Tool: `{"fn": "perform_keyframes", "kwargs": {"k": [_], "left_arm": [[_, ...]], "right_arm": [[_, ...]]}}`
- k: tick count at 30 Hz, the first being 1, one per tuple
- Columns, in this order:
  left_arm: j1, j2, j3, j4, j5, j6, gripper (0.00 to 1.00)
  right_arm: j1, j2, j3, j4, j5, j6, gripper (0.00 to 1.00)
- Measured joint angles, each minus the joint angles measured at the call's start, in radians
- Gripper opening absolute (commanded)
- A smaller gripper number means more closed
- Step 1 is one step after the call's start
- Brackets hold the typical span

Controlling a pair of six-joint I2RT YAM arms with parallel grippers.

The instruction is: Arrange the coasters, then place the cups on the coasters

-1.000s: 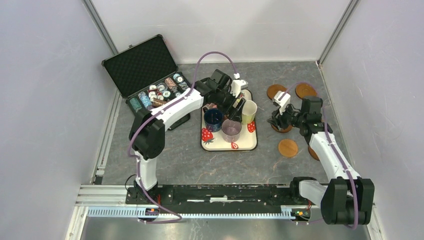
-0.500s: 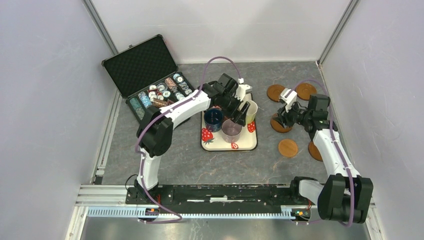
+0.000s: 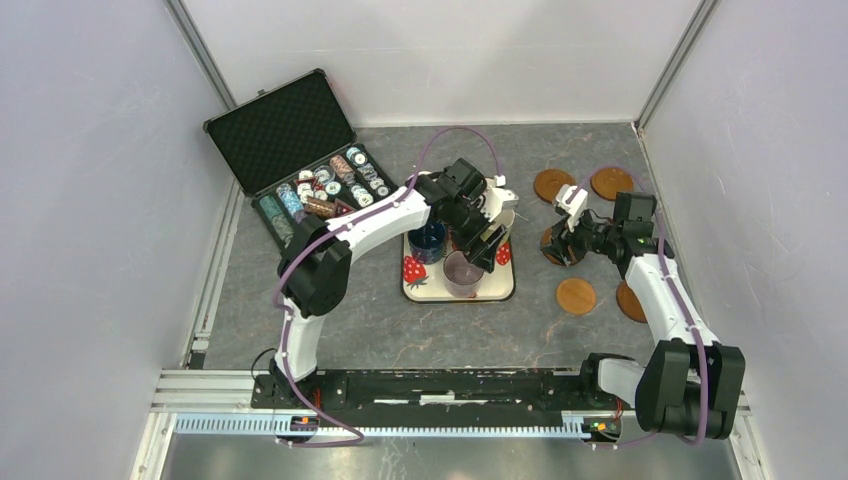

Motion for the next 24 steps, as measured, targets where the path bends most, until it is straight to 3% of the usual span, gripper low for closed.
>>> {"fn": "perform_keyframes", "kwargs": {"k": [3, 5, 11, 24], "left_arm": [[-0.006, 0.000, 0.000, -0.011, 0.008, 0.043, 0.90], [-0.007, 0.000, 0.006, -0.024, 0.008, 0.062, 0.99], [0.031, -0.019, 0.080, -0.055, 0.042, 0.064, 1.00], [0.408, -0.349, -0.011, 0.000, 0.095, -0.101, 1.00]], "right_arm": [[0.006, 0.008, 0.001, -0.032, -0.016, -0.051, 0.74], [0.016, 0.014, 0.003, -0.066, -0.022, -0.102, 0.76], [0.111, 0.049, 0.033, -0.154, -0.021, -0.253, 0.78], [0.428, 0.195, 0.187, -0.267, 0.009, -0.562, 0.78]]}}
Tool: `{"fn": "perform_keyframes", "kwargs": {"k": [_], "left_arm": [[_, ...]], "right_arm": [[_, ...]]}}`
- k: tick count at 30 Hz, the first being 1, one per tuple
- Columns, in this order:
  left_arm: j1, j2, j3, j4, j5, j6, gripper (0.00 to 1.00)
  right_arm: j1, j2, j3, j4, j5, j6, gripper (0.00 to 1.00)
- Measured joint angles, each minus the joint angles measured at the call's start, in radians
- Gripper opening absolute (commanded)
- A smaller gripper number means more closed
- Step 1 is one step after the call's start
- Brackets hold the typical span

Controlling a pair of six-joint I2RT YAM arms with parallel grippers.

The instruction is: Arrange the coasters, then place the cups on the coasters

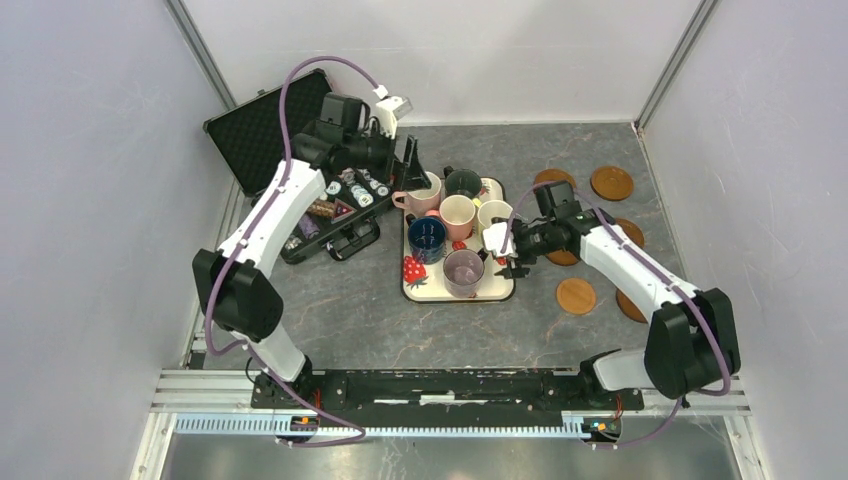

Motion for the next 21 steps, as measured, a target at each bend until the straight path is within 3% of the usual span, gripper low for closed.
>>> {"fn": "perform_keyframes", "kwargs": {"k": [17, 21], "left_arm": [[0.061, -0.067, -0.087, 0.009, -0.013, -0.063, 1.00], [0.071, -0.085, -0.087, 0.010, -0.013, -0.064, 1.00]], "right_arm": [[0.136, 0.255, 0.199, -0.118, 0.188, -0.143, 0.73], [0.152, 0.281, 0.200, -0.153, 0.225, -0.156, 0.64]]}}
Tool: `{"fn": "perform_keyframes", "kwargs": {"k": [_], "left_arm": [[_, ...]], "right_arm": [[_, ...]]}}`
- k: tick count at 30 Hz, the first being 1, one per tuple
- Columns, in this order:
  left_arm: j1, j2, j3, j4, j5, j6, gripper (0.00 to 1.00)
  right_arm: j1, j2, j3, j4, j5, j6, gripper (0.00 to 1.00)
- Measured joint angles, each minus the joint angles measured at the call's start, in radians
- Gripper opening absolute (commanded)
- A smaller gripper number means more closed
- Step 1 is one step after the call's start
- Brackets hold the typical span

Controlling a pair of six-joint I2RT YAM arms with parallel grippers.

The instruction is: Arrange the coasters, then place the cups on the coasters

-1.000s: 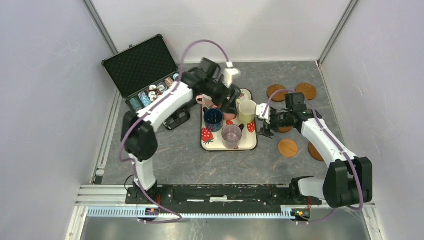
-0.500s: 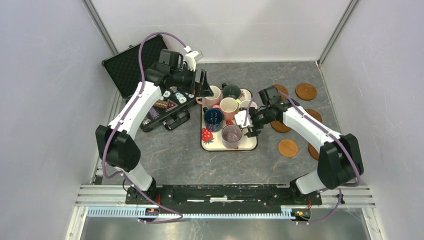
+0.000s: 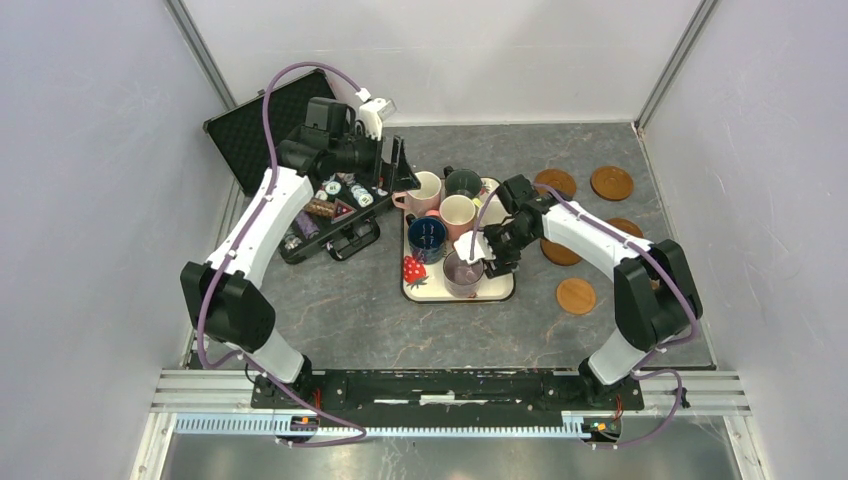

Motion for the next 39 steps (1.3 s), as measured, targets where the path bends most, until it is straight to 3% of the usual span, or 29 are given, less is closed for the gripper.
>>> {"fn": "perform_keyframes", "kwargs": {"k": [4, 8, 14, 20, 30, 33, 39], "left_arm": [[0.007, -0.005, 0.000, 0.006, 0.000, -0.002, 1.00], [0.011, -0.005, -0.001, 0.010, 0.000, -0.007, 1.00], [0.024, -0.005, -0.001, 0.030, 0.000, -0.009, 1.00], [0.050, -0.005, -0.001, 0.048, 0.000, -0.048, 1.00], [0.078, -0.005, -0.001, 0.060, 0.000, -0.077, 1.00], [0.085, -0.005, 0.000, 0.063, 0.000, -0.077, 1.00], [0.089, 0.000, 0.000, 0.079, -0.002, -0.077, 1.00]], "right_arm": [[0.005, 0.001, 0.000, -0.016, 0.020, -0.003, 0.52], [0.008, -0.016, -0.024, 0.001, 0.025, 0.020, 0.50], [0.011, -0.135, -0.190, 0.090, 0.036, 0.111, 0.51], [0.021, -0.130, -0.218, 0.204, 0.059, 0.262, 0.52], [0.021, -0.116, -0.289, 0.391, 0.072, 0.491, 0.44], [0.024, -0.116, -0.315, 0.406, 0.073, 0.515, 0.38], [0.028, -0.116, -0.319, 0.438, 0.073, 0.560, 0.13]]}}
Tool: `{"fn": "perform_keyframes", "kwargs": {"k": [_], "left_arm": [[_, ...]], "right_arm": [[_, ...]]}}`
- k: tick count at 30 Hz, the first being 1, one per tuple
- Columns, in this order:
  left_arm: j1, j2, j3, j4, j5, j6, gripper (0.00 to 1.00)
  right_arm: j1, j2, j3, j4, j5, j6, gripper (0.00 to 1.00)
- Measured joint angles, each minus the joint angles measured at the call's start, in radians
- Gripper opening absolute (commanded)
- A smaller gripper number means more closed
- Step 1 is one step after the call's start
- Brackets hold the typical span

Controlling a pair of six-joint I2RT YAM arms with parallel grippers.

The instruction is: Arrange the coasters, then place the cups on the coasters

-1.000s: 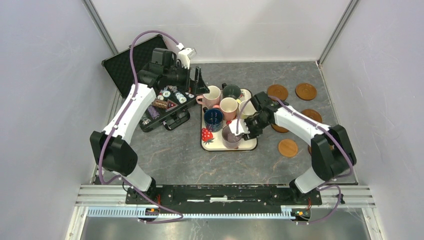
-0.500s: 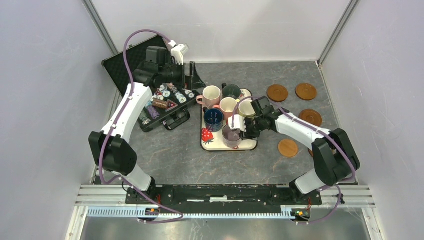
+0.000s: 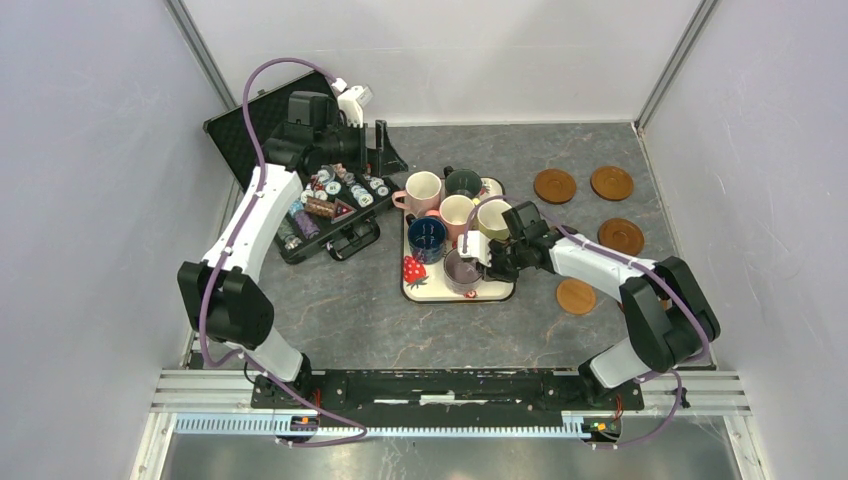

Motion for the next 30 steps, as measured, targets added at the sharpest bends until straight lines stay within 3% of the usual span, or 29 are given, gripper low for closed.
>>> {"fn": "perform_keyframes", "kwargs": {"k": [3, 11, 17, 24, 30], "left_arm": [[0.002, 0.003, 0.000, 0.003, -0.002, 0.000, 1.00], [0.003, 0.003, 0.000, 0.015, -0.002, 0.000, 1.00], [0.006, 0.003, 0.007, 0.019, -0.003, 0.000, 1.00], [0.014, 0.010, 0.059, 0.007, -0.005, 0.002, 1.00], [0.023, 0.052, 0.115, -0.019, -0.022, 0.003, 1.00]], "right_arm": [[0.000, -0.005, -0.002, 0.005, 0.004, 0.022, 0.00], [0.000, -0.120, 0.018, -0.081, -0.020, 0.078, 0.00], [-0.034, -0.148, 0.199, -0.194, -0.090, 0.154, 0.00], [-0.317, -0.135, 0.442, -0.245, -0.130, 0.257, 0.00], [-0.591, 0.013, 0.637, -0.274, -0.078, 0.282, 0.00]]}}
